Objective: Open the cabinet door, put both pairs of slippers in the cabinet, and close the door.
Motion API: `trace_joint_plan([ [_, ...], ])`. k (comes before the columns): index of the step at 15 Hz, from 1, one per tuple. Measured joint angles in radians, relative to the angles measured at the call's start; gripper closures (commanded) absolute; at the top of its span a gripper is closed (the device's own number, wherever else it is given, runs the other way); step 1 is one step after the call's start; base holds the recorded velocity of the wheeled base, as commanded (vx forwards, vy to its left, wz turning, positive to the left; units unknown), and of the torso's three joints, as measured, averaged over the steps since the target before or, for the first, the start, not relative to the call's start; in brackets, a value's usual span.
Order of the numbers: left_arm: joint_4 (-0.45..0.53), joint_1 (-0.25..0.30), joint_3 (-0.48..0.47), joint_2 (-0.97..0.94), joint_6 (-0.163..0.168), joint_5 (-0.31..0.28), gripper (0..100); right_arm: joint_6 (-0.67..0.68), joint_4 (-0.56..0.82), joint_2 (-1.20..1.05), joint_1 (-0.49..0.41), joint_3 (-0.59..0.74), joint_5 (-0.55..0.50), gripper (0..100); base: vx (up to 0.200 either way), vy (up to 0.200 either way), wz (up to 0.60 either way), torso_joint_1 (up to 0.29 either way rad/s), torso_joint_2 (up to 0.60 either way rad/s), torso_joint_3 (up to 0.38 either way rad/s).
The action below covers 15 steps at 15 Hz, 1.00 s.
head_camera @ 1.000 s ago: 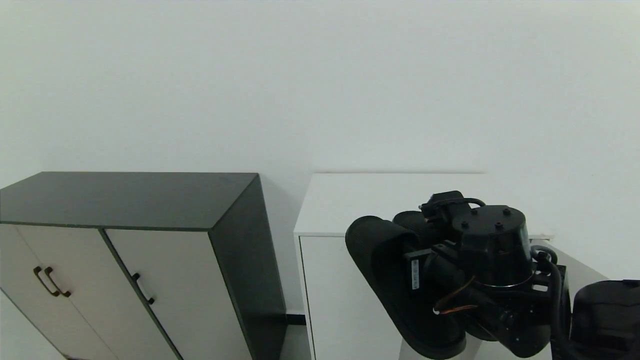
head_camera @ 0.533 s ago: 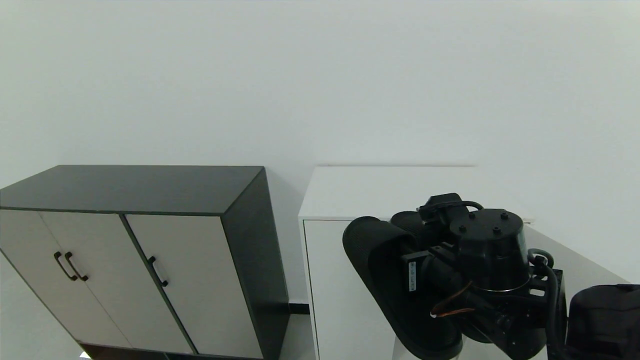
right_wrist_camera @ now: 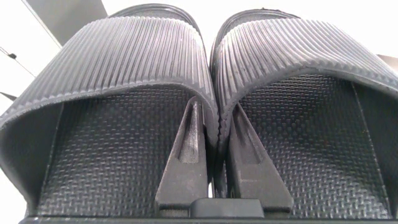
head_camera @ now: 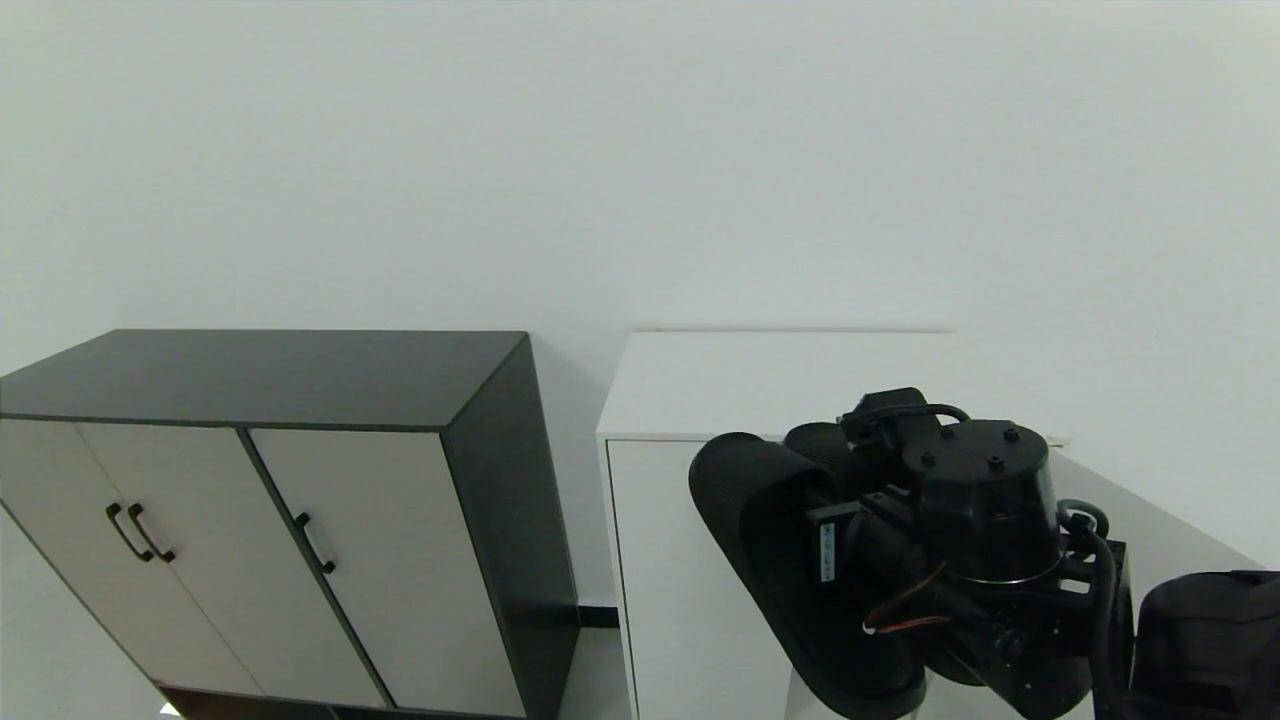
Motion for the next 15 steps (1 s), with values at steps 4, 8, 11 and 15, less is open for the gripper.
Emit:
trace_joint_plan([
  [4, 0.0, 0.0, 0.0, 0.0, 0.0, 0.0, 100, 0.0, -0.019, 0.003, 0.0, 0.005, 0.001, 100, 0.0, 0.0, 0.0, 0.0, 0.0, 0.0],
  [8, -0.001, 0.0, 0.0, 0.0, 0.0, 0.0, 100, -0.004, -0.06, 0.019, 0.001, 0.009, 0.0, 100, 0.0, -0.15, 0.0, -0.002, 0.0, 0.003],
  [11, 0.0, 0.001, 0.0, 0.0, 0.0, 0.0, 100, -0.007, -0.059, 0.02, 0.0, 0.016, -0.001, 100, 0.0, -0.2, 0.0, 0.005, 0.0, 0.002],
  [15, 0.0, 0.0, 0.0, 0.0, 0.0, 0.0, 100, -0.011, -0.06, 0.013, 0.007, 0.032, 0.0, 100, 0.0, -0.2, 0.0, 0.005, 0.0, 0.001],
])
